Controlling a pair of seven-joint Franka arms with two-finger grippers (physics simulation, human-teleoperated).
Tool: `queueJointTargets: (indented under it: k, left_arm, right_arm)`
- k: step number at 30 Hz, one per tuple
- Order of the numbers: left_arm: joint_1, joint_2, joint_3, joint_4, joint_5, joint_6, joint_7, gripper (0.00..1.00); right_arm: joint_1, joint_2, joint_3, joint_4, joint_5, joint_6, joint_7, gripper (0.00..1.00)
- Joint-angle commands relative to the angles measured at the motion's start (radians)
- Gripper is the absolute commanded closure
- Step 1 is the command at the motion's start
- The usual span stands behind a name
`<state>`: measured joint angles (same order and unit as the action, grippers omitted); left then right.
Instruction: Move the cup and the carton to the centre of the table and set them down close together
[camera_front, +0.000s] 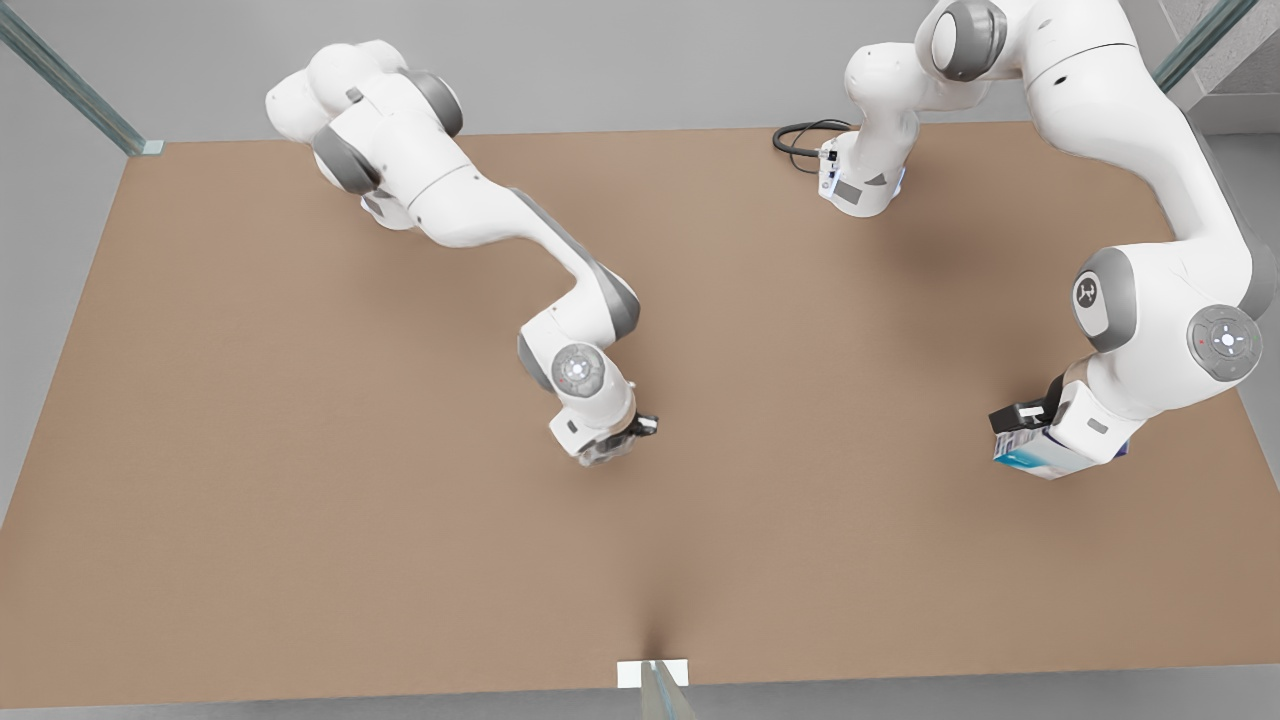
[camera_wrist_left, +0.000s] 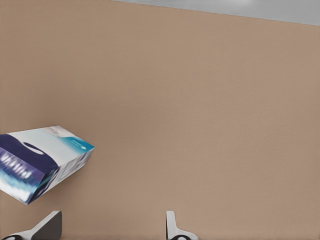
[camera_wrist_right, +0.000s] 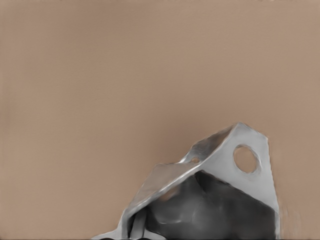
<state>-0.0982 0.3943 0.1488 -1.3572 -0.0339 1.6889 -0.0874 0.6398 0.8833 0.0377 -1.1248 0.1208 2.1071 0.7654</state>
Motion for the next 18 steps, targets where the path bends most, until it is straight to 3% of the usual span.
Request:
queueJointTargets:
  k: [1, 4, 9, 10, 11, 12, 18]
  left_arm:
    - [0.000, 0.000, 0.000, 0.001, 0.000, 0.000, 0.000, 0.00]
    - [0.000, 0.006, 0.000, 0.001, 0.003, 0.002, -0.002, 0.00]
    - [0.000, 0.017, 0.087, -0.002, -0.058, 0.038, -0.189, 0.00]
    - [0.000, 0.018, 0.094, -0.003, -0.058, 0.038, -0.216, 0.00]
    - [0.000, 0.020, 0.094, -0.003, -0.060, 0.038, -0.273, 0.00]
    - [0.002, 0.024, 0.094, -0.003, -0.060, 0.037, -0.342, 0.00]
    - [0.095, -0.035, 0.086, -0.181, -0.075, 0.183, -0.597, 0.00]
  right_arm:
    - [0.011, 0.011, -0.013, 0.019, -0.003, -0.013, 0.002, 0.79]
    - [0.064, 0.109, -0.094, 0.138, -0.003, 0.028, 0.026, 0.79]
    - [0.089, 0.172, -0.116, 0.155, -0.003, 0.136, 0.075, 0.79]
    - [0.089, 0.171, -0.121, 0.155, -0.003, 0.129, 0.075, 0.60]
    - [0.089, 0.171, -0.119, 0.157, -0.001, 0.134, 0.075, 0.50]
    - [0.089, 0.171, -0.121, 0.157, -0.001, 0.128, 0.075, 0.00]
    - [0.109, 0.135, -0.144, 0.161, 0.000, 0.083, 0.092, 0.00]
